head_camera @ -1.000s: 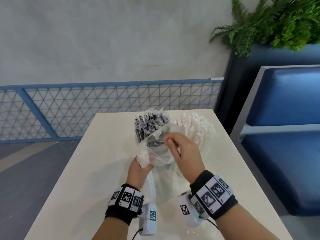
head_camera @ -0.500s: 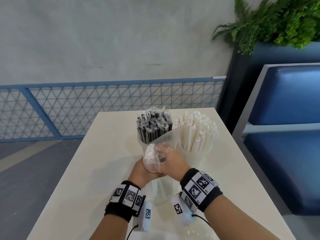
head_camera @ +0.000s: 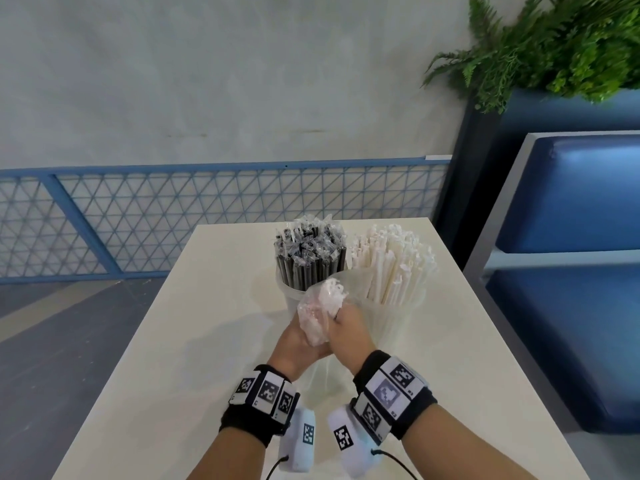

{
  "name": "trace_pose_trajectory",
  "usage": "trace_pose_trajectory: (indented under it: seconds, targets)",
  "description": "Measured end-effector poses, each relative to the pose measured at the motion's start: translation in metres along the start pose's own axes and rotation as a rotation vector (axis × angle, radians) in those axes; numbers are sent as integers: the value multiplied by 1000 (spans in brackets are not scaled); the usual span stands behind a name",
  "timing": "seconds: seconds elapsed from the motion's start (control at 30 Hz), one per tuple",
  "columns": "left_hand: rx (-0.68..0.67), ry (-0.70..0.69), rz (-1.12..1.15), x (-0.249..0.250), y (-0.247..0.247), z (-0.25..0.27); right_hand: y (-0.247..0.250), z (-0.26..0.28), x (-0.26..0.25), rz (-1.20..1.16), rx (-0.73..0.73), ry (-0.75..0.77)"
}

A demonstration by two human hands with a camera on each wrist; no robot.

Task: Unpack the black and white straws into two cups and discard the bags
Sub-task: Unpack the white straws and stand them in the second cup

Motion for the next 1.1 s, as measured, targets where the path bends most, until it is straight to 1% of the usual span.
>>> trace_pose_trajectory:
  seconds: [0.03,0.1,0.13,0.2,0.23,0.3,0.37,0.43,0.47,0.53,0.63,0.7,0.73,0.83,0.9,1.0,1.03,1.1]
  targets:
    - [16,9,21,-3,3,0,8,-1,-6,-43,34,19]
    - [10,-46,-74,7,5,4,26,-2,-23,-163,87,71]
    - [15,-49,-92,7,7,6,36,-1,-33,-227,102,108]
    - [25,-48,-51,-4,12,3,51,-2,-48,-353,92,153]
    - [24,-43,-72,-3,13,4,54,-3,-51,-399,69,157]
    - [5,-51,-71,1,10,2,51,-5,-51,-382,3,148]
    - [3,-101,-87,15,5,3,35,-4,-48,-276,-100,133]
    - [7,-124,-82,18,2,2,30,0,-48,-229,-143,154]
    - [-5,-122,-75,15,1,1,35,2,-55,-227,-134,187]
    - [-7,-106,-75,10,2,3,56,3,-73,-242,-65,249]
    - [50,-98,-77,1,14,0,101,0,-100,-279,98,344]
    - [98,-117,-46,-2,20,-3,120,-1,-112,-267,162,403]
    - [111,-130,-50,-3,22,-5,125,-3,-114,-252,152,417]
    - [191,-127,-108,-6,30,-6,124,-9,-118,-255,25,418]
    - [239,-126,-129,-7,37,-4,130,-10,-120,-348,21,402]
    - [290,-122,-127,-14,48,2,152,-10,-121,-618,124,391]
    - [309,-125,-121,-17,52,5,158,-9,-122,-642,177,403]
    - [338,-139,-118,-17,57,9,167,-5,-123,-566,291,429]
Point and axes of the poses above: each hand's wrist, its own z-axis away from the middle knuckle, its own y-axis out of the back of the hand, x = y × z, the point moved 10 cm from there along -z, towards the middle knuckle, and after that the axes turned 6 degrees about -y, right-handed, at the moved point
